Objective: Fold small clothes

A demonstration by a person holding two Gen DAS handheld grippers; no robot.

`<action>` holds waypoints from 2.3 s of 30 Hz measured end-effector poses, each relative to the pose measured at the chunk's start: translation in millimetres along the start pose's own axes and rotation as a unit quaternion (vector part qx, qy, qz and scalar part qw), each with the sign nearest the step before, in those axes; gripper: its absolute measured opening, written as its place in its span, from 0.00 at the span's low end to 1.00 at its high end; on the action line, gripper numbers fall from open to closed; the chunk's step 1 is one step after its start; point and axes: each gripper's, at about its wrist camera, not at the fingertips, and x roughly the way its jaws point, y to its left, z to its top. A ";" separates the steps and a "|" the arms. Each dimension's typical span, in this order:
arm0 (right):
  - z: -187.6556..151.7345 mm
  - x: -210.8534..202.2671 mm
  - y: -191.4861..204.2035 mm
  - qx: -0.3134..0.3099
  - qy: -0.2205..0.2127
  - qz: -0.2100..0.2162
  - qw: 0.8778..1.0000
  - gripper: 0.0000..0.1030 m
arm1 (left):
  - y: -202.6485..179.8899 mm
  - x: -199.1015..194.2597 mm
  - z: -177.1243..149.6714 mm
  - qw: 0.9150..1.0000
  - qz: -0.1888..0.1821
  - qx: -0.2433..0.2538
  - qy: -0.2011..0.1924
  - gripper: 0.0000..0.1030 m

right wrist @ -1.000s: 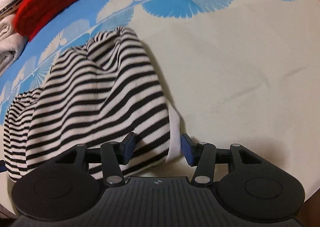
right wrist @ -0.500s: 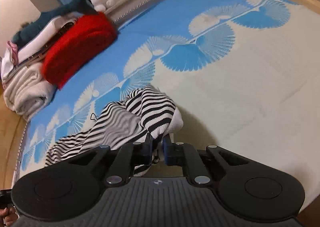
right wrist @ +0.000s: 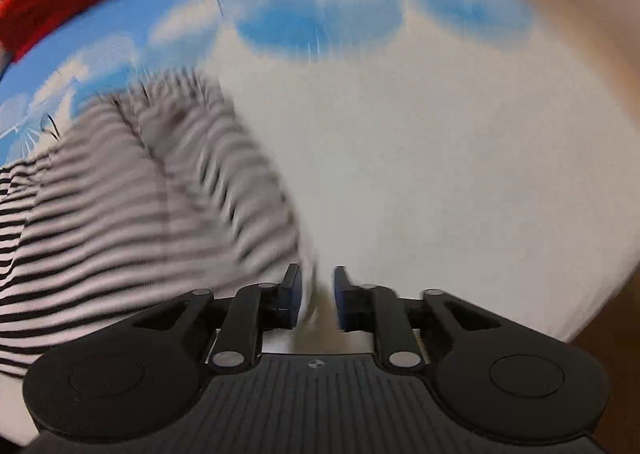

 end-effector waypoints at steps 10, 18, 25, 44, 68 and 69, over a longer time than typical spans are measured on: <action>-20.4 58.5 37.5 -0.096 0.137 0.062 0.984 0.25 | -31.2 53.3 -6.9 0.991 0.023 0.040 0.124 0.32; 1.5 31.6 43.4 -0.060 0.027 0.111 0.992 0.32 | -38.2 20.6 42.5 0.998 -0.007 -0.024 -0.053 0.32; -14.5 59.5 91.9 -0.200 0.083 0.097 0.971 0.45 | -56.0 44.0 80.1 0.994 -0.008 -0.020 -0.107 0.42; 17.0 41.4 114.4 -0.189 -0.016 0.129 0.973 0.45 | -8.1 81.3 120.3 0.982 0.000 -0.102 -0.159 0.01; 16.3 55.7 79.0 -0.138 0.033 0.033 0.989 0.48 | -61.5 83.7 72.1 0.999 -0.045 0.022 -0.013 0.31; 13.6 61.9 74.9 -0.136 0.053 0.018 0.989 0.48 | -64.9 89.2 67.1 0.999 -0.036 0.036 0.008 0.31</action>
